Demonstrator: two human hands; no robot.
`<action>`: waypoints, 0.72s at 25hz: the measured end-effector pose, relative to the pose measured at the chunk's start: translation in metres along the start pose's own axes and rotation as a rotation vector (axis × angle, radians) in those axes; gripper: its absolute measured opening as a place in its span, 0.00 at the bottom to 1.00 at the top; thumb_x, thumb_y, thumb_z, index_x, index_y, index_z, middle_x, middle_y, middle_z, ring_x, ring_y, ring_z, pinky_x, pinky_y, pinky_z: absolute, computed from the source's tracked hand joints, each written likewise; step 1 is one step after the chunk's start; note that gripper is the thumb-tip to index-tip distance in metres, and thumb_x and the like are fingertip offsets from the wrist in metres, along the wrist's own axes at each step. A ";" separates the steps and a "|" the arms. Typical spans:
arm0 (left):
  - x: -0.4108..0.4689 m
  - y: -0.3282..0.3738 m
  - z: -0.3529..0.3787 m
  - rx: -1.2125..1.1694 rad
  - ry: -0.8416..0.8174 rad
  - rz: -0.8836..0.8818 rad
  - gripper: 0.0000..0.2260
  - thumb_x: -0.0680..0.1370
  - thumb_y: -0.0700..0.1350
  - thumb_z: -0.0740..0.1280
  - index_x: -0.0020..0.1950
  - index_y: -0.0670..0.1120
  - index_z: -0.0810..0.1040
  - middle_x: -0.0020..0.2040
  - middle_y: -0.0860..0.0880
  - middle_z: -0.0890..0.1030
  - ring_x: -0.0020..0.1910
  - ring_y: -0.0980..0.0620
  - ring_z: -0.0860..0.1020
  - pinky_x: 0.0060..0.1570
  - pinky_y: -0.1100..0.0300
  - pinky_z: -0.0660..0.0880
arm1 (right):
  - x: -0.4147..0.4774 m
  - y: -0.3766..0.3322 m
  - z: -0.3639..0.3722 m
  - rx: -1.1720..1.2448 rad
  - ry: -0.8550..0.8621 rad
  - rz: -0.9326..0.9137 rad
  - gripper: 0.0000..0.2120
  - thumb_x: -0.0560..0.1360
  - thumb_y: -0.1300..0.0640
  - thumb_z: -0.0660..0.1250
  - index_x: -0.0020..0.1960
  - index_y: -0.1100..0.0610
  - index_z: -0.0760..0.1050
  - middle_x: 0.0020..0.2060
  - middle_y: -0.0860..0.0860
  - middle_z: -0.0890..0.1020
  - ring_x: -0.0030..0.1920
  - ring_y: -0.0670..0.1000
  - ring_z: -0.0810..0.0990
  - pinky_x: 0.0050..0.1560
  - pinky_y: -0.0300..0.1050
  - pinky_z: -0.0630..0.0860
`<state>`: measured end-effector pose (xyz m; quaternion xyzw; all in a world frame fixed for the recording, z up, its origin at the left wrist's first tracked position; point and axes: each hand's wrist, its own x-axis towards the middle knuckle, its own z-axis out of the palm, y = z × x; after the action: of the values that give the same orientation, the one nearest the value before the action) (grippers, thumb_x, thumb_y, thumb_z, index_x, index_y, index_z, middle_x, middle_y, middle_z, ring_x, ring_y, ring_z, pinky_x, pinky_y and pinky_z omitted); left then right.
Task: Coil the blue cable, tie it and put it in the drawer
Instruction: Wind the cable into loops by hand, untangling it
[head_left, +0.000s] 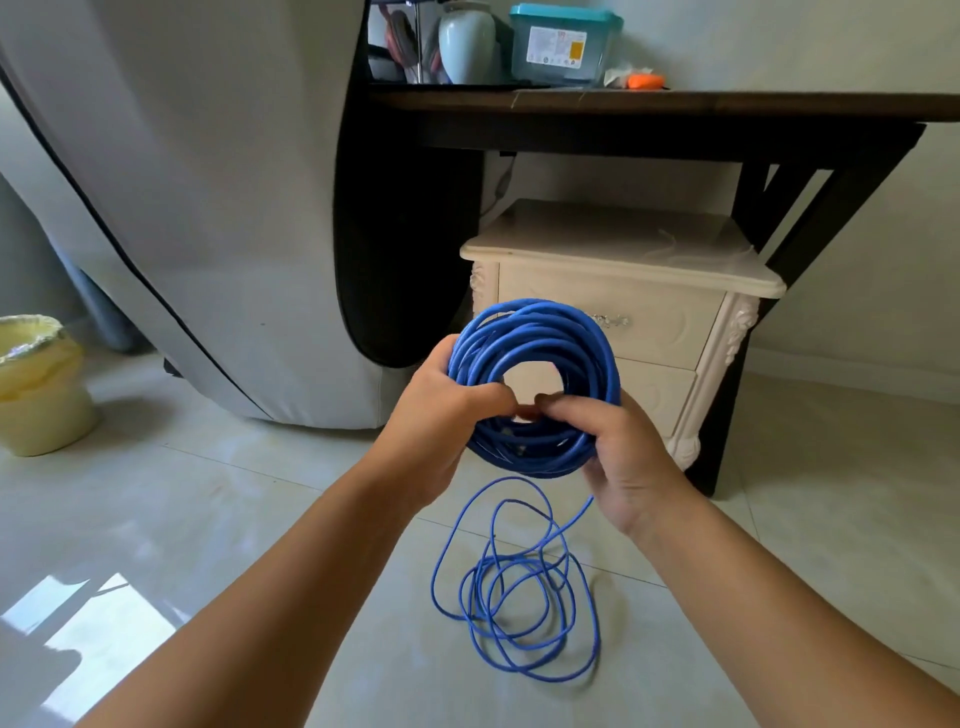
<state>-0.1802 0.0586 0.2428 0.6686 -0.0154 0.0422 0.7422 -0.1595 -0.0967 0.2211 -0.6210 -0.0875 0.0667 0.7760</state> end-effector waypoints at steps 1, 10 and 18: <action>-0.002 0.002 -0.001 -0.004 -0.060 -0.033 0.21 0.69 0.31 0.72 0.59 0.43 0.75 0.40 0.47 0.78 0.40 0.48 0.78 0.48 0.49 0.77 | 0.001 -0.001 -0.002 -0.017 0.048 0.005 0.08 0.65 0.61 0.70 0.43 0.52 0.83 0.38 0.55 0.84 0.45 0.58 0.84 0.55 0.58 0.78; -0.006 -0.004 -0.001 0.957 -0.297 0.374 0.47 0.67 0.40 0.75 0.80 0.57 0.55 0.74 0.55 0.66 0.72 0.55 0.64 0.69 0.69 0.60 | -0.009 -0.019 -0.004 -1.295 -0.014 -0.285 0.12 0.68 0.60 0.68 0.48 0.51 0.70 0.41 0.46 0.78 0.42 0.54 0.76 0.38 0.46 0.69; 0.001 -0.013 0.001 0.842 -0.057 0.329 0.13 0.70 0.36 0.72 0.50 0.49 0.77 0.40 0.52 0.81 0.38 0.55 0.79 0.37 0.62 0.74 | -0.014 -0.025 -0.014 -0.933 -0.191 -0.166 0.40 0.65 0.58 0.77 0.65 0.39 0.55 0.52 0.39 0.71 0.48 0.45 0.80 0.49 0.40 0.77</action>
<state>-0.1784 0.0560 0.2305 0.9018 -0.1234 0.1440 0.3884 -0.1703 -0.1184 0.2419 -0.8850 -0.2280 0.0149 0.4057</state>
